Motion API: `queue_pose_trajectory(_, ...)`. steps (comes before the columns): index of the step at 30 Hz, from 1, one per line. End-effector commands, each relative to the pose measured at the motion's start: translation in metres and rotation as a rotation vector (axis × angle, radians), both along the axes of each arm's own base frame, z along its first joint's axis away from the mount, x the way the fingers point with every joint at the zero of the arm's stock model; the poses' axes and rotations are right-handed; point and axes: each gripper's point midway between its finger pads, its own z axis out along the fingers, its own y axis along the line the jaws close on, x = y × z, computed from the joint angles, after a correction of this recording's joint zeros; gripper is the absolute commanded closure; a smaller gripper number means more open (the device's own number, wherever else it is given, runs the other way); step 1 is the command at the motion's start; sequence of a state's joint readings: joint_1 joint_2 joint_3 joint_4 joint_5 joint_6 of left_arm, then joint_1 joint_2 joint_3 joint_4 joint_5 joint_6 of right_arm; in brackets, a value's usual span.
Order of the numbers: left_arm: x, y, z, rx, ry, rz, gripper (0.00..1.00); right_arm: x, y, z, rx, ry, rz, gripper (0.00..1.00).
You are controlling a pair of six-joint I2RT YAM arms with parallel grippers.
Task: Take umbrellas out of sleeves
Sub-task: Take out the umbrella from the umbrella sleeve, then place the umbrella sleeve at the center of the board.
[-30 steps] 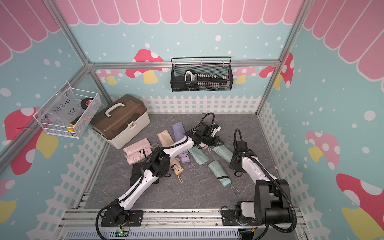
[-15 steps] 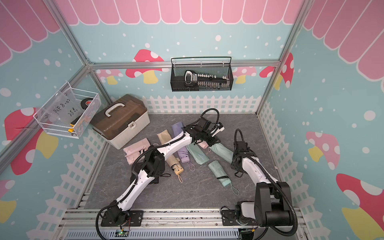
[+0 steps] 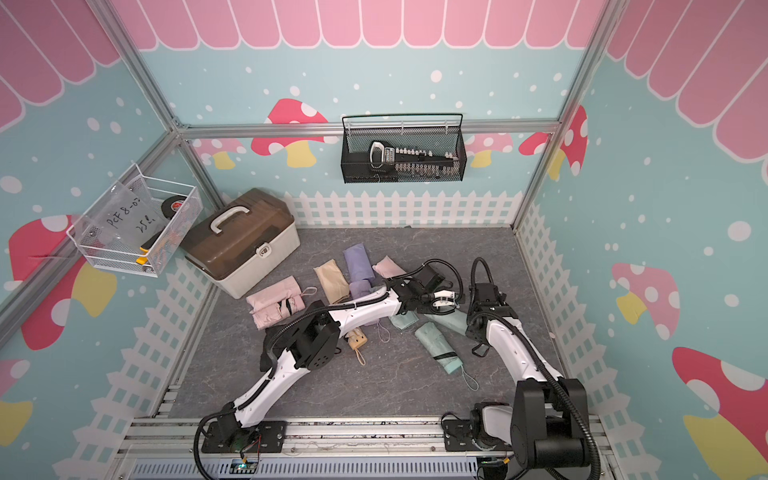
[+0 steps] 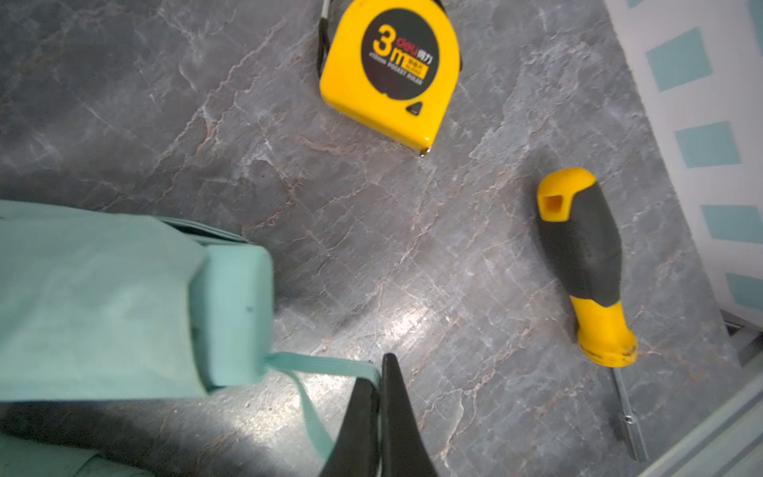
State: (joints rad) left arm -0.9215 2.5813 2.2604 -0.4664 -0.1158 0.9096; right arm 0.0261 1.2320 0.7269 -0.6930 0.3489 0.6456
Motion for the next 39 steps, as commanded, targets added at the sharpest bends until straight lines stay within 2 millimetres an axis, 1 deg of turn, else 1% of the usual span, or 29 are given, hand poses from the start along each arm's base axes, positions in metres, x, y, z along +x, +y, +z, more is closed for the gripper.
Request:
queue_pose_trajectory(1,0.052,0.004,0.047,0.007,-0.253,0.033,1.0,-0.008,-0.018,0.015,-0.095,-0.007,-0.071,1.0)
queue_pose_trajectory(3,0.059,0.002,0.053,-0.002,-0.291,0.029,1.0,-0.01,-0.02,0.017,-0.106,-0.004,-0.077,1.0)
queue_pose_trajectory(7,0.064,-0.003,0.061,-0.031,-0.314,0.027,1.0,-0.013,-0.024,0.018,-0.131,0.011,-0.087,1.0)
queue_pose_trajectory(9,0.067,-0.004,0.061,-0.027,-0.335,0.016,1.0,-0.017,-0.028,0.021,-0.156,0.014,-0.101,1.0)
queue_pose_trajectory(11,0.075,-0.004,0.06,-0.035,-0.358,0.013,1.0,-0.018,-0.029,0.023,-0.161,0.011,-0.103,1.0)
queue_pose_trajectory(18,0.102,-0.008,0.071,-0.132,-0.421,0.037,1.0,-0.018,-0.019,0.014,-0.093,0.025,-0.082,1.0)
queue_pose_trajectory(23,0.131,0.007,0.073,-0.193,-0.459,0.131,1.0,-0.023,-0.013,0.005,-0.061,0.049,-0.072,1.0)
queue_pose_trajectory(26,0.147,0.017,0.078,-0.255,-0.465,0.187,1.0,-0.024,-0.009,0.002,-0.033,0.043,-0.074,1.0)
queue_pose_trajectory(27,0.149,0.017,0.078,-0.272,-0.458,0.185,1.0,-0.022,-0.006,0.001,-0.017,0.039,-0.064,1.0)
queue_pose_trajectory(29,0.151,0.015,0.077,-0.303,-0.443,0.167,1.0,-0.012,0.006,-0.003,0.044,0.02,-0.013,0.99)
queue_pose_trajectory(30,0.151,0.015,0.076,-0.316,-0.436,0.159,1.0,-0.007,0.011,-0.004,0.072,0.011,0.007,0.96)
queue_pose_trajectory(31,0.152,0.014,0.076,-0.34,-0.421,0.158,1.0,-0.001,0.018,-0.004,0.107,0.001,0.036,0.91)
queue_pose_trajectory(32,0.154,0.015,0.078,-0.372,-0.411,0.171,0.97,0.005,0.026,-0.003,0.142,-0.011,0.078,0.83)
queue_pose_trajectory(33,0.156,0.017,0.08,-0.391,-0.408,0.188,0.79,0.01,0.031,-0.001,0.163,-0.023,0.103,0.7)
queue_pose_trajectory(34,0.158,0.02,0.085,-0.413,-0.405,0.217,0.41,0.014,0.033,0.005,0.173,-0.045,0.119,0.57)
queue_pose_trajectory(35,0.161,0.023,0.092,-0.442,-0.401,0.251,0.07,0.018,0.034,0.012,0.171,-0.077,0.133,0.49)
queue_pose_trajectory(36,0.161,0.026,0.096,-0.453,-0.393,0.274,0.01,0.022,0.033,0.019,0.163,-0.113,0.142,0.46)
queue_pose_trajectory(38,0.158,0.032,0.118,-0.491,-0.36,0.336,0.01,0.029,0.031,0.037,0.137,-0.187,0.16,0.38)
queue_pose_trajectory(39,0.155,0.035,0.127,-0.518,-0.331,0.358,0.01,0.031,0.029,0.043,0.124,-0.21,0.166,0.37)
